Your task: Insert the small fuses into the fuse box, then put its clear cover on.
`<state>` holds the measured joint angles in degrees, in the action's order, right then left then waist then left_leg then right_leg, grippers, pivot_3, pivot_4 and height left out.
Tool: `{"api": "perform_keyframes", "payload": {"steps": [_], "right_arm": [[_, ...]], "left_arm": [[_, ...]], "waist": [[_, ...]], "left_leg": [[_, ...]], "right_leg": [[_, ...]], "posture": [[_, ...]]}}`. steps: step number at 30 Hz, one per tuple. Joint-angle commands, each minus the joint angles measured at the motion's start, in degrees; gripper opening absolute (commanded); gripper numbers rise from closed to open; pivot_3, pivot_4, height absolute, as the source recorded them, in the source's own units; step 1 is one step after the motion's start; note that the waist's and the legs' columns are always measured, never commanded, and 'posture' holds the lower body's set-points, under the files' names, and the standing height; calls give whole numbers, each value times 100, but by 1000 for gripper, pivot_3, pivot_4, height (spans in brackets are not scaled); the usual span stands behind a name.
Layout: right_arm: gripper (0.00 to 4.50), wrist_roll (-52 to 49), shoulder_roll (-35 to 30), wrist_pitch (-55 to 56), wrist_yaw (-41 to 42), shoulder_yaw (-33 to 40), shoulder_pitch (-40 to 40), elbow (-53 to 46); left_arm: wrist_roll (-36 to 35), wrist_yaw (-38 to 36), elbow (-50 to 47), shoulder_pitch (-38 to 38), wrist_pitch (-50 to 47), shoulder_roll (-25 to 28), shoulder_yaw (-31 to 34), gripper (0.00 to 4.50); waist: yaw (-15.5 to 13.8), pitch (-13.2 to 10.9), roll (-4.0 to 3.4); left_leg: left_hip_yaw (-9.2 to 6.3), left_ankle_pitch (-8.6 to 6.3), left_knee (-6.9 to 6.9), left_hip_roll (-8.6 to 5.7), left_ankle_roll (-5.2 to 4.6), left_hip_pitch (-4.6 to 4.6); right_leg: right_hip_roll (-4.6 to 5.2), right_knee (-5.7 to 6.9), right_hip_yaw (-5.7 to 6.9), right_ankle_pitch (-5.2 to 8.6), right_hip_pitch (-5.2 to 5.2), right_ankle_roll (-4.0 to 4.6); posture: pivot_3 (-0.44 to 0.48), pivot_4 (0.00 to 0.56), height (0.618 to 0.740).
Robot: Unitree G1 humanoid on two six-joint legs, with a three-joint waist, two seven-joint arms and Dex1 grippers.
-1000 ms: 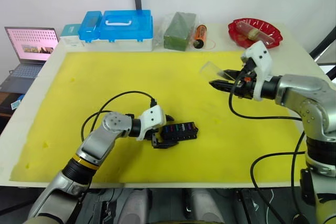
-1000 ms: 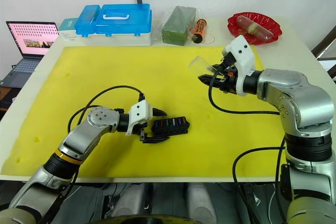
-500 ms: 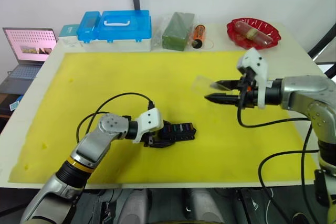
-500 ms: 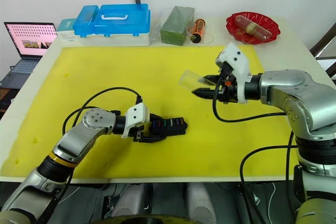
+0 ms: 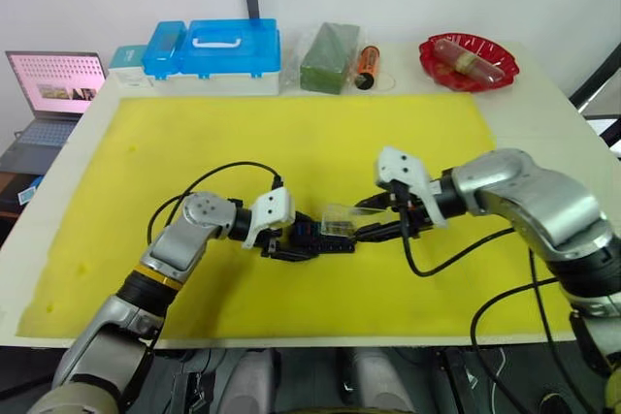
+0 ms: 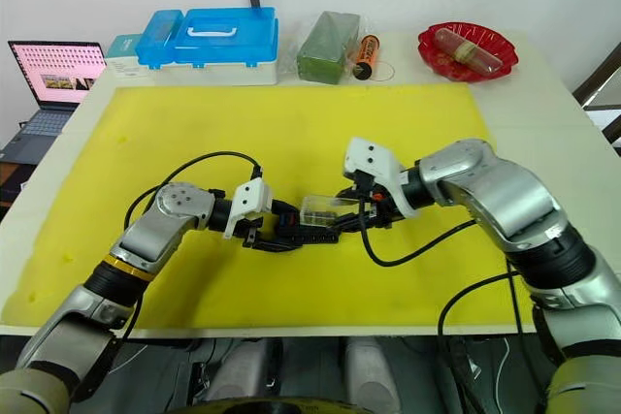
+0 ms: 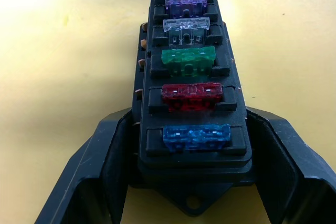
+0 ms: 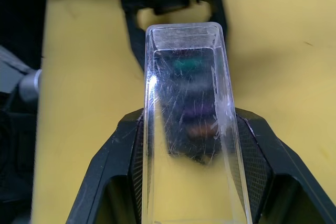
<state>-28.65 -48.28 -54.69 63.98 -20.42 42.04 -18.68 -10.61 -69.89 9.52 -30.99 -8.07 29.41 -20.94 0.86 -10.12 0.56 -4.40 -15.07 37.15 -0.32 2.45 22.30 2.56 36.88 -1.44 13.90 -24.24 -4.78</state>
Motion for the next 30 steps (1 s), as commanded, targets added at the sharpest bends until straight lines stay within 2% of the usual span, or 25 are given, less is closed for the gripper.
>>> {"api": "perform_keyframes", "payload": {"steps": [1,13,30], "right_arm": [[1903,99,201,-31,-84,-69,238,-83],[1903,392,762,-297,-498,-382,357,5],[1903,909,735,89,-285,-679,289,271]], "left_arm": [[153,19,142,-75,117,2,64,2762],[244,55,72,-36,128,-44,19,2762],[255,68,-20,18,70,-44,45,2762]], "waist": [[-2,0,0],[-7,0,0],[-5,0,0]], "left_leg": [[0,0,0,0,0,0],[-5,0,2,-1,0,1],[-5,0,2,-2,0,1]], "right_leg": [[0,0,0,0,0,0],[1,3,1,0,0,0],[1,4,2,-1,0,0]], "posture": [[0,150,740],[0,150,740],[0,150,740]]}}
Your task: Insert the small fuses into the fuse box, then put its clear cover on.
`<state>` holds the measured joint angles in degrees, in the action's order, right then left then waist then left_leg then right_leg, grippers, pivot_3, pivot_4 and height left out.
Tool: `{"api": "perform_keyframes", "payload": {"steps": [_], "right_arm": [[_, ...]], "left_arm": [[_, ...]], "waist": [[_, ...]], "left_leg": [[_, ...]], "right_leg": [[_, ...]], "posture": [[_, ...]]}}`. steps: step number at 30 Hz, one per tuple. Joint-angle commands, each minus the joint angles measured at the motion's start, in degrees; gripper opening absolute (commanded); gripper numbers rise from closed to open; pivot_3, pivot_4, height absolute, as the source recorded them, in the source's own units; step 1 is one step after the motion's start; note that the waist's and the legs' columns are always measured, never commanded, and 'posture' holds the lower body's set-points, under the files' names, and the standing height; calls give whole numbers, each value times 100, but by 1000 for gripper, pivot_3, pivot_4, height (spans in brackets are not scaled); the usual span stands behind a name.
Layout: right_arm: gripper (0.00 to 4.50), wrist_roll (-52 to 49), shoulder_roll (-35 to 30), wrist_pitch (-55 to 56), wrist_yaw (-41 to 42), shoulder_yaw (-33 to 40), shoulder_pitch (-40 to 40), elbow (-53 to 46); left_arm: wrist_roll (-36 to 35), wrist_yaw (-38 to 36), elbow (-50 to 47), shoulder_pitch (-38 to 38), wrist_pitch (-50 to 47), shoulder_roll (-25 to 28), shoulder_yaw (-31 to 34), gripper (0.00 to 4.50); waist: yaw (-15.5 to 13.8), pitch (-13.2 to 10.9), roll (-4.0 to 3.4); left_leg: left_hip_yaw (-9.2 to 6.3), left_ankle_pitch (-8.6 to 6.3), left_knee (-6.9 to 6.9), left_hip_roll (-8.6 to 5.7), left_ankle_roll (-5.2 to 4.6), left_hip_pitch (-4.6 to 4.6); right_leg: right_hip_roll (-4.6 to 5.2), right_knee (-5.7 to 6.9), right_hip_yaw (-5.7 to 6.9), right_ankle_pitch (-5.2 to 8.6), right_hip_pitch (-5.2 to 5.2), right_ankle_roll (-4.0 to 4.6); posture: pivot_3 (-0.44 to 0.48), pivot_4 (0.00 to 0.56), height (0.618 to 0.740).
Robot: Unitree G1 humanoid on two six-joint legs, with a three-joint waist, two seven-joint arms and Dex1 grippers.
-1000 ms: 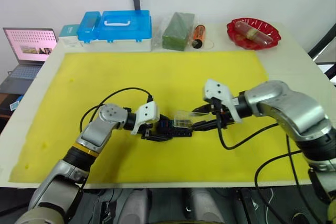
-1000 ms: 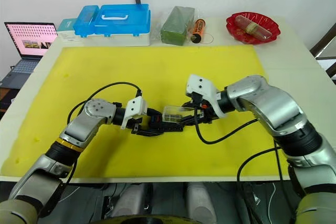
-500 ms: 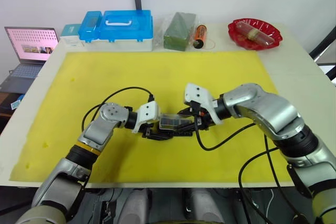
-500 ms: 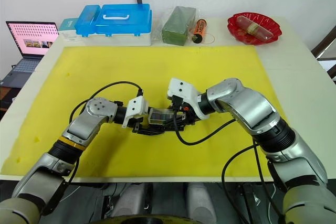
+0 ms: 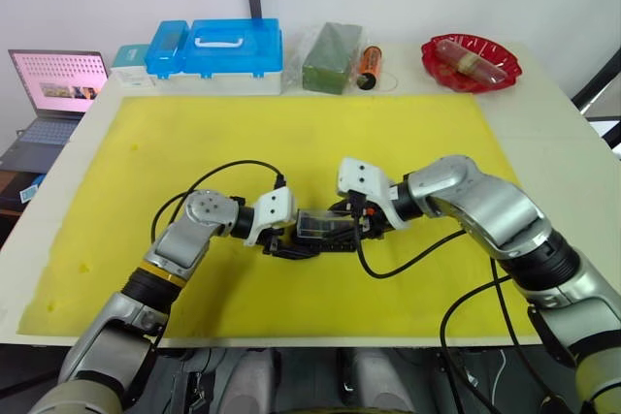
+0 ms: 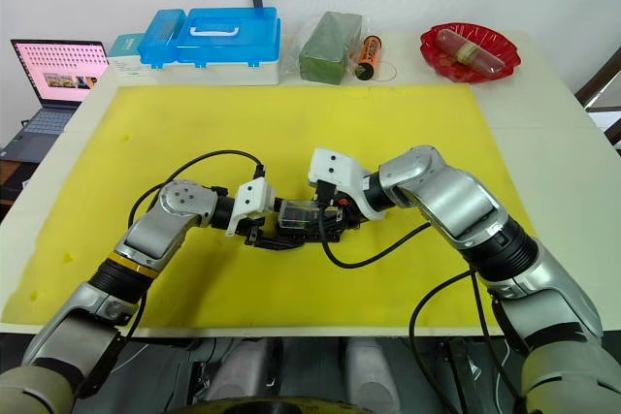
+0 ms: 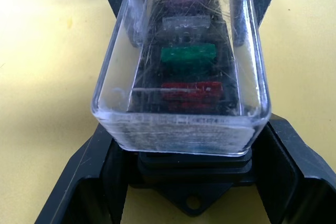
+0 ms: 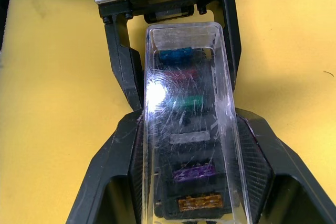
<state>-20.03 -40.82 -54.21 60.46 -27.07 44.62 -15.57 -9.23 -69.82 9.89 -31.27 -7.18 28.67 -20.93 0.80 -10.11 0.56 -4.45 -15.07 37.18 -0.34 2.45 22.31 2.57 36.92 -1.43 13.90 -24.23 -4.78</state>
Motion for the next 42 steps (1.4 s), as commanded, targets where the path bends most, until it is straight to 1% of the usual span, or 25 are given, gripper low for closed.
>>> {"api": "perform_keyframes", "payload": {"steps": [1,14,16,33,42], "right_arm": [[1903,53,-13,40,84,-15,28,-38],[1903,154,47,177,114,27,-81,5],[2634,136,82,159,97,61,-73,21],[2634,35,92,37,209,238,132,114],[2634,-74,19,-50,302,310,140,11]], "left_arm": [[117,63,-56,45,-17,30,44,2762],[106,63,-85,63,-25,15,36,2762],[106,71,-95,71,-27,11,36,2762],[110,114,-148,100,-78,-14,37,2762],[115,125,-140,98,-78,-27,35,2762]], "waist": [[0,0,0],[1,0,0],[2,0,0],[-3,0,0],[-4,0,0]], "left_leg": [[0,0,0,0,0,0],[0,0,0,0,0,0],[0,0,0,0,0,0],[-1,0,0,-1,0,0],[-1,0,0,-1,0,0]], "right_leg": [[0,0,0,0,0,0],[0,0,0,0,0,0],[0,0,0,0,0,0],[1,1,0,0,0,0],[1,1,0,0,0,0]], "posture": [[0,150,740],[0,150,740],[0,150,740],[0,150,740],[0,150,740]]}}
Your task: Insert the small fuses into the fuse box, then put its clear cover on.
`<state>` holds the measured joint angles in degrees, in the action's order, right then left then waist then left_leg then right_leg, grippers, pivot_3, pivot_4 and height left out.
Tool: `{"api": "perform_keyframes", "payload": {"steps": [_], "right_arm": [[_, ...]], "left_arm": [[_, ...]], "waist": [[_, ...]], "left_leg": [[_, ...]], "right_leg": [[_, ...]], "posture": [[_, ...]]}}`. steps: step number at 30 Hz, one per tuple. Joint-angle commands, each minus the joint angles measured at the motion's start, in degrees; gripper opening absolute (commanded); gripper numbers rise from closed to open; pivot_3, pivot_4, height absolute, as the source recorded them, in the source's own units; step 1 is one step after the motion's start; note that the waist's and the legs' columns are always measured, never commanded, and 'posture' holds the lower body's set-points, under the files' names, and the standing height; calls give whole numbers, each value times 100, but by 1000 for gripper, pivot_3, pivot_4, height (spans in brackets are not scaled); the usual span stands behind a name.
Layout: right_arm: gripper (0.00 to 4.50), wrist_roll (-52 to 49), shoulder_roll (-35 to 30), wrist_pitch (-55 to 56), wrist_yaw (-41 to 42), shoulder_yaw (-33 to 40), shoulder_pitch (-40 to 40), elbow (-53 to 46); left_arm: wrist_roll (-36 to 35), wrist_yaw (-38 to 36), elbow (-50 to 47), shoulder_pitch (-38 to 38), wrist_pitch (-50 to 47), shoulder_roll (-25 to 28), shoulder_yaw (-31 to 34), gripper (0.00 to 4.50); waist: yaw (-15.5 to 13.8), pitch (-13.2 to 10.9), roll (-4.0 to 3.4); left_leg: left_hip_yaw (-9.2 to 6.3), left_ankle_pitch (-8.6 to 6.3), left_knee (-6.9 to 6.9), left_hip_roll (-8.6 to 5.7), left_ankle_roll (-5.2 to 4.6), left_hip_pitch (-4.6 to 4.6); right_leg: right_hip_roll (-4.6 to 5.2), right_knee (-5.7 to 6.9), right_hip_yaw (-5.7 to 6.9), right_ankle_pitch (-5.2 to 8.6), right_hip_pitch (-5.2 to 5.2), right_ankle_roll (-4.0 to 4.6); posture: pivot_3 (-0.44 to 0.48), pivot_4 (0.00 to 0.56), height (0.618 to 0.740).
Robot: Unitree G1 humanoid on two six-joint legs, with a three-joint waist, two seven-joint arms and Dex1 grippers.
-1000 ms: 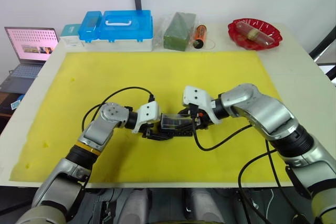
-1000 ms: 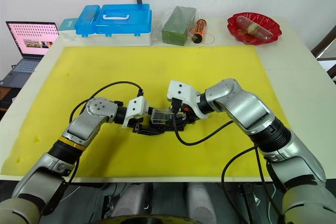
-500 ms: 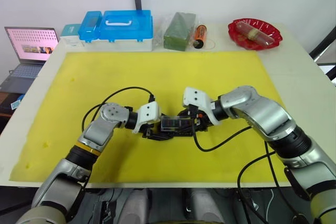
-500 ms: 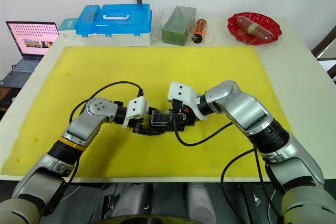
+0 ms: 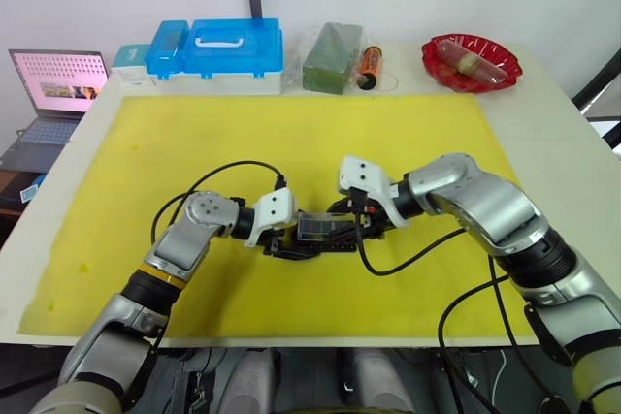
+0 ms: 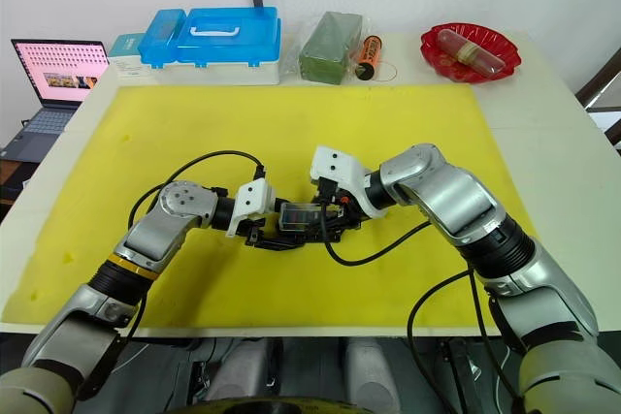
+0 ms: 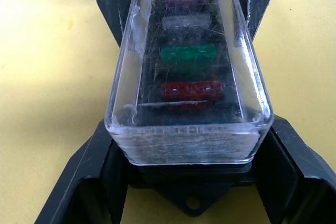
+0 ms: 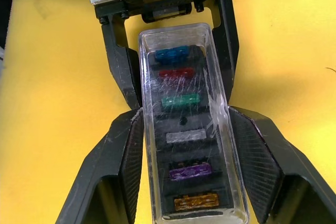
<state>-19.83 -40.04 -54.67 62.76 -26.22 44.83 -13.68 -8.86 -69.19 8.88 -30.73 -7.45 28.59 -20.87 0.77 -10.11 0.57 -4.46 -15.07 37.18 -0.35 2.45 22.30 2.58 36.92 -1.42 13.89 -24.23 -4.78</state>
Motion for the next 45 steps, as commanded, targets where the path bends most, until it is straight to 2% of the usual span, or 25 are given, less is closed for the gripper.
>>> {"api": "perform_keyframes", "payload": {"steps": [1,31,37,42,45], "right_arm": [[2634,-111,-72,-14,88,221,105,-209],[2634,-165,-103,11,130,333,281,-119],[2634,-389,-211,-220,114,715,400,-278],[2634,-642,-507,-303,129,1114,108,-587],[2634,-884,-368,-225,-51,1538,-156,-702]], "left_arm": [[80,65,-39,44,-51,-22,28,2762],[90,89,-89,86,-81,-61,19,2762],[98,76,-136,143,-81,-36,13,2762],[118,89,-79,106,-61,-52,23,2762],[120,93,-77,108,-54,-55,29,2762]], "waist": [[-1,0,0],[-9,0,0],[-11,0,0],[-13,0,0],[-9,1,1]], "left_leg": [[0,0,0,0,0,0],[0,0,0,-1,0,0],[-1,0,0,-1,0,0],[-1,0,-1,-2,0,1],[-1,0,-1,-2,0,1]], "right_leg": [[0,0,0,0,0,0],[1,0,0,0,0,0],[2,0,1,0,1,0],[2,-2,1,0,1,0],[2,-2,1,0,1,0]], "posture": [[0,150,740],[0,150,740],[0,150,740],[0,150,740],[0,150,740]]}}
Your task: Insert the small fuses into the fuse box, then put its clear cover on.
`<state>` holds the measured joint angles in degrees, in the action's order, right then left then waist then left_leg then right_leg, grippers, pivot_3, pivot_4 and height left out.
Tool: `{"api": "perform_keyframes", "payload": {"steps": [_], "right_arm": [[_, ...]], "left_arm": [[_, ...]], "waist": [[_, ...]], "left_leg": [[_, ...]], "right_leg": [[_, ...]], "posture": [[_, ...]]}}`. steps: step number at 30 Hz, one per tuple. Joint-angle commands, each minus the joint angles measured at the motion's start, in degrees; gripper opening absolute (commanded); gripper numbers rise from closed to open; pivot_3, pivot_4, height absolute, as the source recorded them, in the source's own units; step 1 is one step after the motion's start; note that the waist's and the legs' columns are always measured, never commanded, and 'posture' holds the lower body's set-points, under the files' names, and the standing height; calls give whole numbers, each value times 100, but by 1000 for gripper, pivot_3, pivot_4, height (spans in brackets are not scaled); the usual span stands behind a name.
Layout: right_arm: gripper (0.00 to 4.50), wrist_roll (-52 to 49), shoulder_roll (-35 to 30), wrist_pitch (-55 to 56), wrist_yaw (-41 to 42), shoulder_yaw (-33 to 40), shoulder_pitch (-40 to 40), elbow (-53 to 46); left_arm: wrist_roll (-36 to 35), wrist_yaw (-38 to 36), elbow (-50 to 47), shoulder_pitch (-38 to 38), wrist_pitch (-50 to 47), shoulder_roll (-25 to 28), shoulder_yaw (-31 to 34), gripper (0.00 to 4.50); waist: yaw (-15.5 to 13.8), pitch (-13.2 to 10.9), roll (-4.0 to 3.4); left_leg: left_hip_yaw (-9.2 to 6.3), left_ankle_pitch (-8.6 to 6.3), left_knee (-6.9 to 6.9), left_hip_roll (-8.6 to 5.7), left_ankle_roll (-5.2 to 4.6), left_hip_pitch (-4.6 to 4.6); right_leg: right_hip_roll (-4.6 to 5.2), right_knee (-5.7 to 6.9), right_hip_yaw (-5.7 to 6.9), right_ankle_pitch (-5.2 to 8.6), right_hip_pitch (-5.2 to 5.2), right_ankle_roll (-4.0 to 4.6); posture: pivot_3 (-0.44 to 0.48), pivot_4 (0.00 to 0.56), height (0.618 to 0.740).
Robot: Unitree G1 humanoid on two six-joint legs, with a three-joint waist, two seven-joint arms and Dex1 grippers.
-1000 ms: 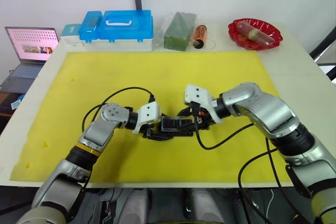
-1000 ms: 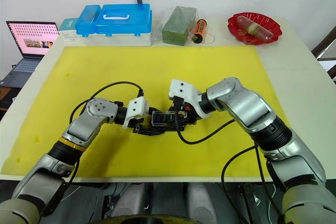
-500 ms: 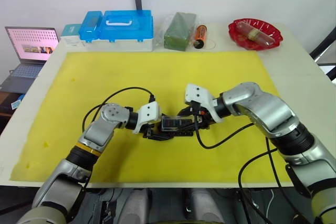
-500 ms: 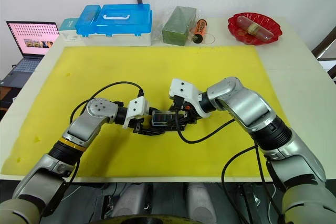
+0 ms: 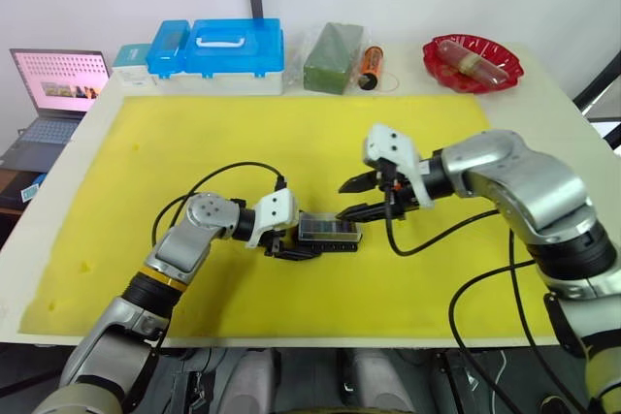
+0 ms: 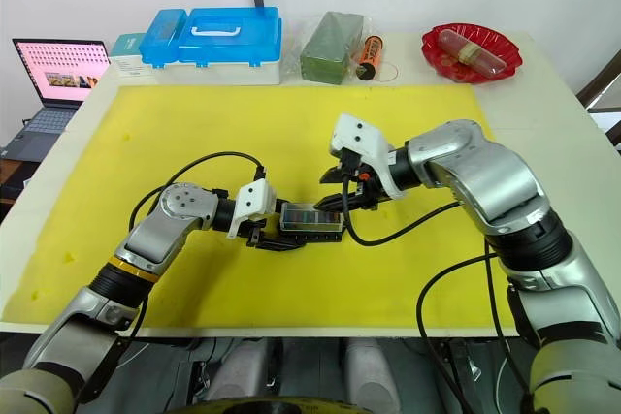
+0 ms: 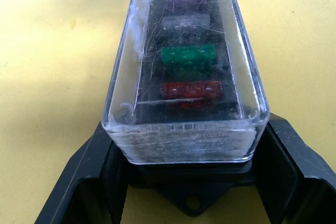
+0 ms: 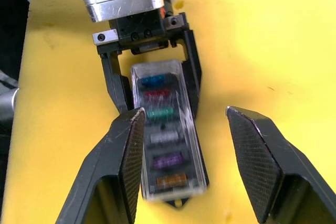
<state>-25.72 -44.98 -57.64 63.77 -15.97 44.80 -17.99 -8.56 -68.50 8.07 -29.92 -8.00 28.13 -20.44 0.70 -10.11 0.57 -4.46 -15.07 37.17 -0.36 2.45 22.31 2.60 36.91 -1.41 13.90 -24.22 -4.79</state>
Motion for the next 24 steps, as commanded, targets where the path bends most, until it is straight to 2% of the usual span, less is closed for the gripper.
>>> {"api": "perform_keyframes", "payload": {"steps": [1,3,6,12,18,24], "right_arm": [[2634,-368,202,109,-232,652,-236,-295],[2634,-453,310,237,-371,859,-525,-342],[2024,-609,564,426,-567,1108,-961,-360],[24,-797,955,779,-835,1349,-1311,-356],[24,-973,1053,837,-935,1428,-1275,-331],[24,-548,1144,1041,-1013,735,-1590,-10]], "left_arm": [[91,22,6,30,6,-8,-11,2762],[107,7,29,28,36,0,-17,2762],[131,-7,75,8,78,6,-22,2762],[154,-26,131,-25,129,8,-19,2762],[164,-31,167,-52,144,12,-14,2762],[159,-24,183,-67,133,17,4,2762]], "waist": [[-1,0,1],[-3,0,1],[-5,2,3],[1,2,3],[3,2,3],[5,3,4]], "left_leg": [[-2,0,0,0,0,0],[-1,0,1,0,0,0],[-2,0,1,0,0,0],[-2,0,1,0,0,-3],[-3,0,1,0,0,-3],[-3,0,1,0,0,-4]], "right_leg": [[-1,0,1,0,1,0],[0,2,0,0,1,0],[0,1,1,0,4,0],[-1,3,1,0,5,0],[-1,2,1,0,6,0],[-2,2,1,0,7,0]], "posture": [[0,150,740],[0,150,740],[0,150,740],[0,150,740],[0,150,740],[0,150,740]]}}
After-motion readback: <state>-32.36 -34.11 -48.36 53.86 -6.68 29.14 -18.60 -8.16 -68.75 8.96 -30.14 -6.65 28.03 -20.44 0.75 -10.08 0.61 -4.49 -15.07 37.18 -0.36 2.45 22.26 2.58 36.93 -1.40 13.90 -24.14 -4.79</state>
